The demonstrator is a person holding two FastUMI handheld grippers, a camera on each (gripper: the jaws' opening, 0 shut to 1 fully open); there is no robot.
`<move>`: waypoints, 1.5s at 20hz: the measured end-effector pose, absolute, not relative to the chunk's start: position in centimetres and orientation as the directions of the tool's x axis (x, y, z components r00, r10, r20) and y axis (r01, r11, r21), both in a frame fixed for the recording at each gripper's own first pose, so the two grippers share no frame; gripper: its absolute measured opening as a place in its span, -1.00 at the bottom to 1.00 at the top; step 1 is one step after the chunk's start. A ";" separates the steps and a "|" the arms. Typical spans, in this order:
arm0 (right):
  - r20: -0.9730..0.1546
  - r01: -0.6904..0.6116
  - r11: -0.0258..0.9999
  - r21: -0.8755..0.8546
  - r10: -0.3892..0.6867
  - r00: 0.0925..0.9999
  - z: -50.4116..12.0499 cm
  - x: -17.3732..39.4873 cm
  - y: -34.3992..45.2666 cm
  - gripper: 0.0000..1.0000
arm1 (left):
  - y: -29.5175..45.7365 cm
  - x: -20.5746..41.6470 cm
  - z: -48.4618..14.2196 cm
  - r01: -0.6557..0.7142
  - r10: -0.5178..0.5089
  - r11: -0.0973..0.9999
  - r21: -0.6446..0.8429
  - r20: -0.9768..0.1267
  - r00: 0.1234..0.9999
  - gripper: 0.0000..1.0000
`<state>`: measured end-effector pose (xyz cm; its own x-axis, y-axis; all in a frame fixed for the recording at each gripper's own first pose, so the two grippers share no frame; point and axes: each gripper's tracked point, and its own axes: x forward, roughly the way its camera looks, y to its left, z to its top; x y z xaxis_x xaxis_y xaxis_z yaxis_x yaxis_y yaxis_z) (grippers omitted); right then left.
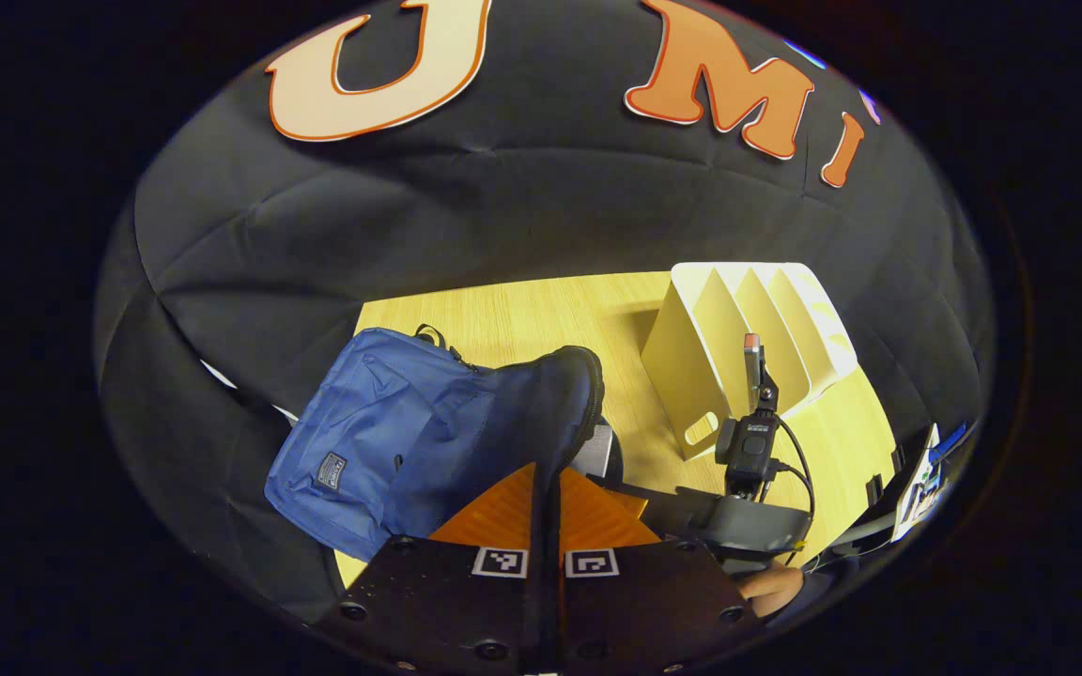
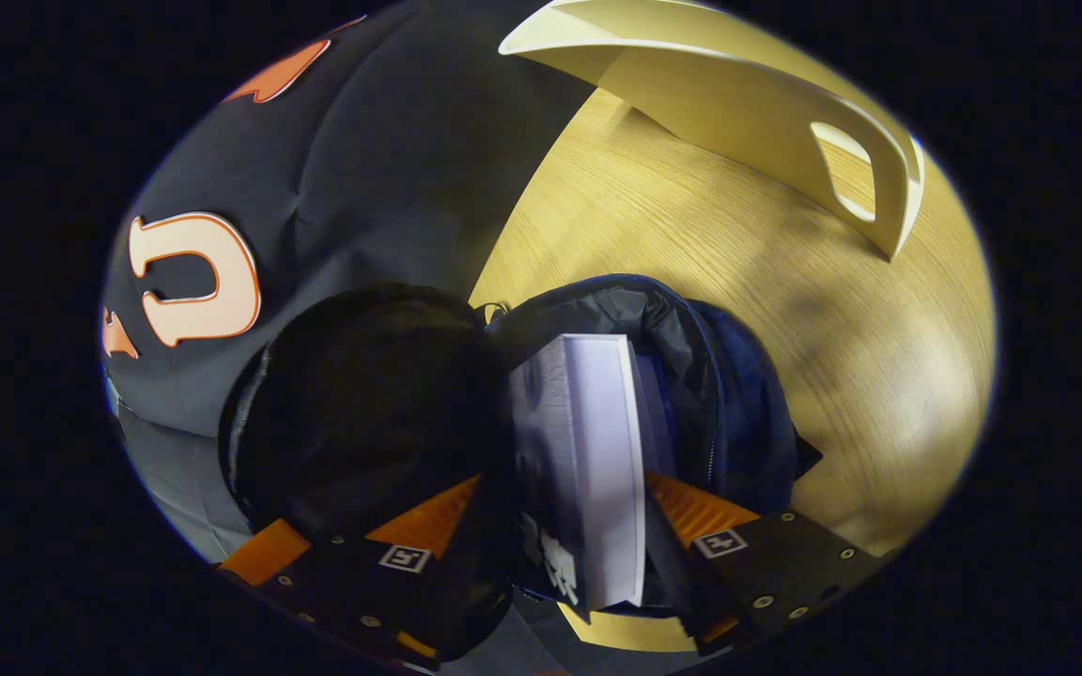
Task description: Open the schoolbag, grab two books from the bookshelf and put them into the schoolbag.
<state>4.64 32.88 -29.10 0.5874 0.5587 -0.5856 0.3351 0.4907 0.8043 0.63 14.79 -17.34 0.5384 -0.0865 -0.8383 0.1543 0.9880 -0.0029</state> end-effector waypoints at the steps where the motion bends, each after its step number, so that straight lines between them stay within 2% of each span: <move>1: -0.587 0.321 0.505 0.801 0.559 0.585 -28.9 4.5 32.5 0.90 | 14.8 0.7 -17.4 0.155 -0.088 0.988 -0.005 -0.839 0.537 -0.99; 2: -0.613 0.325 0.535 0.780 0.547 0.570 -29.1 3.9 32.2 0.92 | 14.8 0.7 -17.4 0.153 -0.087 0.988 -0.004 -0.838 0.539 -0.91; 6: -0.616 0.317 0.548 0.774 0.538 0.575 -27.3 3.2 30.7 0.93 | 14.9 0.7 -17.5 0.151 -0.086 0.989 -0.004 -0.835 0.543 -0.99; 8: -0.597 0.287 0.553 0.783 0.535 0.598 -25.4 3.1 29.1 0.93 | 14.7 0.7 -17.6 0.151 -0.088 0.989 -0.006 -0.836 0.542 -0.91; 9: -0.591 0.272 0.560 0.783 0.531 0.608 -24.5 3.0 28.3 0.92 | 14.6 0.7 -17.7 0.150 -0.087 0.989 -0.006 -0.838 0.539 -0.99; 12: -0.572 0.227 0.590 0.774 0.499 0.652 -21.9 3.0 25.5 0.92 | 14.6 0.5 -17.8 0.147 -0.080 0.989 0.000 -0.837 0.541 -0.99; 17: -0.528 0.101 0.725 0.682 0.391 0.754 -16.9 3.2 18.2 0.93 | 13.9 0.6 -18.5 0.163 -0.023 0.983 0.083 -0.827 0.562 -0.99; 21: -0.501 0.057 0.832 0.552 0.276 0.820 -13.5 3.7 11.6 0.93 | 12.5 0.2 -19.3 0.172 0.034 0.971 0.164 -0.812 0.583 -0.96; 23: -0.479 0.060 0.860 0.507 0.223 0.849 -12.3 3.7 8.6 0.93 | 11.3 0.0 -19.6 0.164 0.027 0.975 0.152 -0.807 0.589 -0.89; 24: -0.473 0.060 0.873 0.484 0.203 0.857 -11.9 3.7 7.1 0.92 | 10.6 -0.2 -19.6 0.160 0.019 0.977 0.140 -0.806 0.592 -0.74; 28: -0.452 0.060 0.922 0.383 0.130 0.883 -10.3 4.0 2.6 0.92 | 7.9 0.4 -18.3 0.147 -0.007 0.982 0.115 -0.762 0.647 -0.46; 30: -0.441 0.051 0.936 0.349 0.116 0.890 -9.5 3.7 1.1 0.92 | 6.4 0.9 -17.1 0.153 -0.003 0.978 0.139 -0.731 0.682 -0.44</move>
<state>3.68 1.07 -9.45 0.8900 0.1159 -0.4409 0.0513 0.9356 0.3494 0.87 6.44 -17.14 0.6824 -0.0030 -0.7310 0.1533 0.9783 0.1392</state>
